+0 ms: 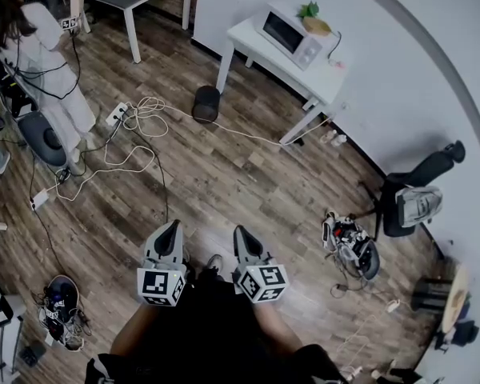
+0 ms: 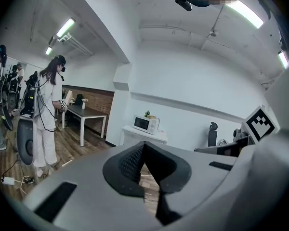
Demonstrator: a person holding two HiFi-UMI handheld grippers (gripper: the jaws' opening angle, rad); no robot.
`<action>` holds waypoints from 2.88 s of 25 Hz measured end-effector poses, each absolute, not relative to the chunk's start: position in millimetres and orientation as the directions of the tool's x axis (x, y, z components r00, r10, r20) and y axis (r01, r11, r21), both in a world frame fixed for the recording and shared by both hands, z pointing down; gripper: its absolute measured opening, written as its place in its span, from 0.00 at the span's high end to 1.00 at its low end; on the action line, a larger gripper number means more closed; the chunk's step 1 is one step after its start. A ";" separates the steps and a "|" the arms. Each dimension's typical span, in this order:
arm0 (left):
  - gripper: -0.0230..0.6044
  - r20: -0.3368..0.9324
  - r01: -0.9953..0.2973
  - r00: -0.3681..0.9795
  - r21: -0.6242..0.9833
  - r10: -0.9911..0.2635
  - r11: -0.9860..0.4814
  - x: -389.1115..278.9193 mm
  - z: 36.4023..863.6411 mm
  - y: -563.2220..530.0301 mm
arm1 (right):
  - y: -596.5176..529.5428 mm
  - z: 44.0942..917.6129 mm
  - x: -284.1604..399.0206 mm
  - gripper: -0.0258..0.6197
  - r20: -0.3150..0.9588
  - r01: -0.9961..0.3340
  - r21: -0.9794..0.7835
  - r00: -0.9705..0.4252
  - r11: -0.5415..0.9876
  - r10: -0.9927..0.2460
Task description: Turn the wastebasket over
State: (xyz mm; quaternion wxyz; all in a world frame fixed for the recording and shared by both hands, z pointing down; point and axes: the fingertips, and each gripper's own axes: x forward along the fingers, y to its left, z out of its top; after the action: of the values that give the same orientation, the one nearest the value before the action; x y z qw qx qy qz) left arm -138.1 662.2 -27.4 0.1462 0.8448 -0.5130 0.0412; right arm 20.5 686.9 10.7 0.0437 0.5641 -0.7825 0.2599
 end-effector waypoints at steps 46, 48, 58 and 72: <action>0.92 0.383 -0.880 0.475 0.220 -0.792 -0.421 -65.0 35.5 294.4 | 303.7 79.1 90.9 0.91 0.462 -0.891 -0.384 -0.412 0.242 -0.785; 0.92 0.391 -0.883 0.468 0.218 -0.792 -0.415 -56.8 40.9 273.6 | 279.5 85.8 98.5 0.91 0.467 -0.888 -0.383 -0.424 0.255 -0.776; 0.92 0.436 -0.897 0.442 0.212 -0.784 -0.388 -55.8 86.3 184.5 | 179.6 139.9 117.0 0.91 0.503 -0.883 -0.400 -0.436 0.246 -0.746; 0.92 0.488 -0.882 0.471 0.275 -0.734 -0.383 -63.5 220.7 45.8 | 57.1 269.8 100.2 0.91 0.572 -0.894 -0.417 -0.398 0.164 -0.717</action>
State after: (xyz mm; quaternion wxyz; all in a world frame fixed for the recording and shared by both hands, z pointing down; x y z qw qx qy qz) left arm -63.5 45.8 220.7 0.2552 0.8188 -0.4935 0.1444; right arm 100.2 57.1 269.8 0.1219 0.5349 -0.7531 0.3631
